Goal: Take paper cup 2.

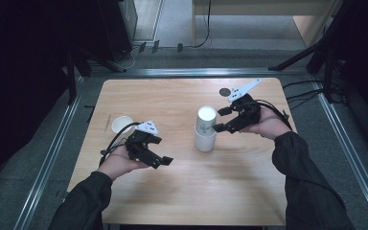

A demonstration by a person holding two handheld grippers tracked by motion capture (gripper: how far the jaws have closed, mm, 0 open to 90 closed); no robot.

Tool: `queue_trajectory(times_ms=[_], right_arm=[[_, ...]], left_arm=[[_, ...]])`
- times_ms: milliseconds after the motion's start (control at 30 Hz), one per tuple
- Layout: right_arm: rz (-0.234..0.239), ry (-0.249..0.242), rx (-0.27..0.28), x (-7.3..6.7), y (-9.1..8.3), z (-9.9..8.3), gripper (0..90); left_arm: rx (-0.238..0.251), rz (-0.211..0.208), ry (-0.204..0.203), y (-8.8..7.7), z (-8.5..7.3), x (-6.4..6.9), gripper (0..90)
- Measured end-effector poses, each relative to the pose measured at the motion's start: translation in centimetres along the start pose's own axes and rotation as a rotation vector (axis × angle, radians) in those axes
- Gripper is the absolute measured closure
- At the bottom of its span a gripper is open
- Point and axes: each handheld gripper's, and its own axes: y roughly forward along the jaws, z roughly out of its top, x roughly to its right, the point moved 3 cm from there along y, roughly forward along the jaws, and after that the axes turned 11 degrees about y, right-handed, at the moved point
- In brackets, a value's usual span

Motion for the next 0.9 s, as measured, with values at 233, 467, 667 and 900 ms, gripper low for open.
queue_trajectory(times_ms=[233,467,667,900], right_arm=[[-0.001,-0.035,-0.047,-0.5,1.1,1.6,27.3],[-0.010,-0.044,-0.098,-0.7,2.3,2.6,27.1],[-0.018,-0.051,-0.129,-0.9,2.7,3.3,28.3],[-0.037,-0.081,-0.146,-1.0,2.6,3.6,31.9]], left_arm=[[-0.003,0.006,0.007,-0.1,-0.1,-0.1,6.3],[0.000,-0.010,0.001,-0.2,-0.2,0.2,6.3],[0.000,-0.019,0.007,-0.1,-0.3,0.4,6.3],[-0.017,-0.021,0.018,0.1,-0.3,0.4,6.3]])
